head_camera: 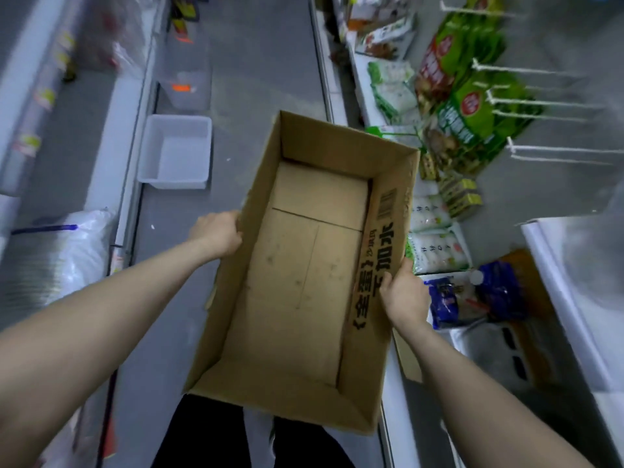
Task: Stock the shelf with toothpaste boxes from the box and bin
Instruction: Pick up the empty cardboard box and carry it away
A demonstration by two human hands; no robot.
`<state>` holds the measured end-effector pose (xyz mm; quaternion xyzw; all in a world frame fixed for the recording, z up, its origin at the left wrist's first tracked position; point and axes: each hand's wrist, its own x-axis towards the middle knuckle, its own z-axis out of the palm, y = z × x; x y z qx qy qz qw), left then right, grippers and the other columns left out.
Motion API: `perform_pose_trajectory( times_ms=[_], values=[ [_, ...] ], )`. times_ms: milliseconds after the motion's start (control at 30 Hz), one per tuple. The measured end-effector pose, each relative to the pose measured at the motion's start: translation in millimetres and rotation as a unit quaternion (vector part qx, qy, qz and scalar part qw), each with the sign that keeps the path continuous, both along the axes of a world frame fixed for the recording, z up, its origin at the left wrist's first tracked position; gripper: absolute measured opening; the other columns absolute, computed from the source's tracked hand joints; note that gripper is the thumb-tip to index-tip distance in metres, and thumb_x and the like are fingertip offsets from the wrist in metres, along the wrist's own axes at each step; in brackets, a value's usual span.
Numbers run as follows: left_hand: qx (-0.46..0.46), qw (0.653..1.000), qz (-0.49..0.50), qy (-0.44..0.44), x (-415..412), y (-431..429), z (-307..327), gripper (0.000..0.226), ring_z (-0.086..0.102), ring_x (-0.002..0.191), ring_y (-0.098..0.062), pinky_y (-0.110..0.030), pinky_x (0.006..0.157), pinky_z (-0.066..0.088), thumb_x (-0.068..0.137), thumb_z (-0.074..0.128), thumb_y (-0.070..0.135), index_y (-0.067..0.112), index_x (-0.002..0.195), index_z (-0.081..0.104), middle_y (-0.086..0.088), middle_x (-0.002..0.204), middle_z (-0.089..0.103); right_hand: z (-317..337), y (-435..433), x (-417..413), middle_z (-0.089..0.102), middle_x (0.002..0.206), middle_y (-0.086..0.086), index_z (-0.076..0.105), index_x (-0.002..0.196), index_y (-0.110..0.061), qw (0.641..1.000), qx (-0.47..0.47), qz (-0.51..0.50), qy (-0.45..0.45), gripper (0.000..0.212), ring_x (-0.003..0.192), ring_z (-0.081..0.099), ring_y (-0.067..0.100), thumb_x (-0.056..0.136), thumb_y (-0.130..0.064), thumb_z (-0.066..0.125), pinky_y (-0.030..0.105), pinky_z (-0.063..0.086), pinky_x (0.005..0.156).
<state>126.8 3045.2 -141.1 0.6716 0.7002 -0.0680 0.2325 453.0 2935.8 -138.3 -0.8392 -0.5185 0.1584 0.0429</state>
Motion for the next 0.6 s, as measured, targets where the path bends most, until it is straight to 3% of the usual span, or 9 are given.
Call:
perform_pose_trajectory(
  times_ms=[133,367,533,600],
  values=[
    [0.008,0.999,-0.037,0.006,8.7,6.2,23.5,0.039,0.059,0.108,-0.035,-0.037,0.084,0.051,0.094,0.052,0.031,0.024,0.132,0.051,-0.012,0.121,0.064,28.1,-25.2,-3.3,0.068,0.094,0.020,0.041,0.114,-0.005,0.999,0.007,-0.036,-0.021,0.027,0.087,0.064,0.039,0.099,-0.026,0.048,0.038,0.038,0.064],
    [-0.012,0.986,-0.166,-0.020,14.5,21.9,49.1,0.036,0.063,0.091,-0.033,-0.037,0.078,0.054,0.089,0.047,0.023,0.024,0.124,0.054,-0.010,0.109,0.065,57.9,-74.8,-37.1,0.067,0.095,0.017,0.041,0.109,-0.012,0.982,0.045,-0.177,-0.041,0.022,0.087,0.064,0.038,0.093,-0.023,0.050,0.044,0.053,0.075],
    [-0.002,0.958,-0.284,-0.030,13.7,11.5,68.8,0.030,0.064,0.077,-0.026,-0.028,0.058,0.046,0.085,0.043,0.018,0.028,0.111,0.055,-0.005,0.096,0.066,71.5,-135.1,-88.5,0.066,0.097,0.016,0.041,0.108,-0.013,0.957,0.049,-0.282,-0.038,0.018,0.090,0.064,0.038,0.094,-0.021,0.048,0.050,0.054,0.079],
    [-0.005,0.941,-0.335,-0.034,18.4,-0.1,77.2,0.032,0.064,0.079,-0.027,-0.029,0.061,0.049,0.084,0.044,0.017,0.029,0.111,0.055,-0.006,0.097,0.066,80.6,-170.2,-113.6,0.065,0.099,0.016,0.042,0.111,-0.012,0.940,0.052,-0.335,-0.032,0.019,0.092,0.063,0.038,0.095,-0.021,0.048,0.048,0.053,0.080]
  ],
)
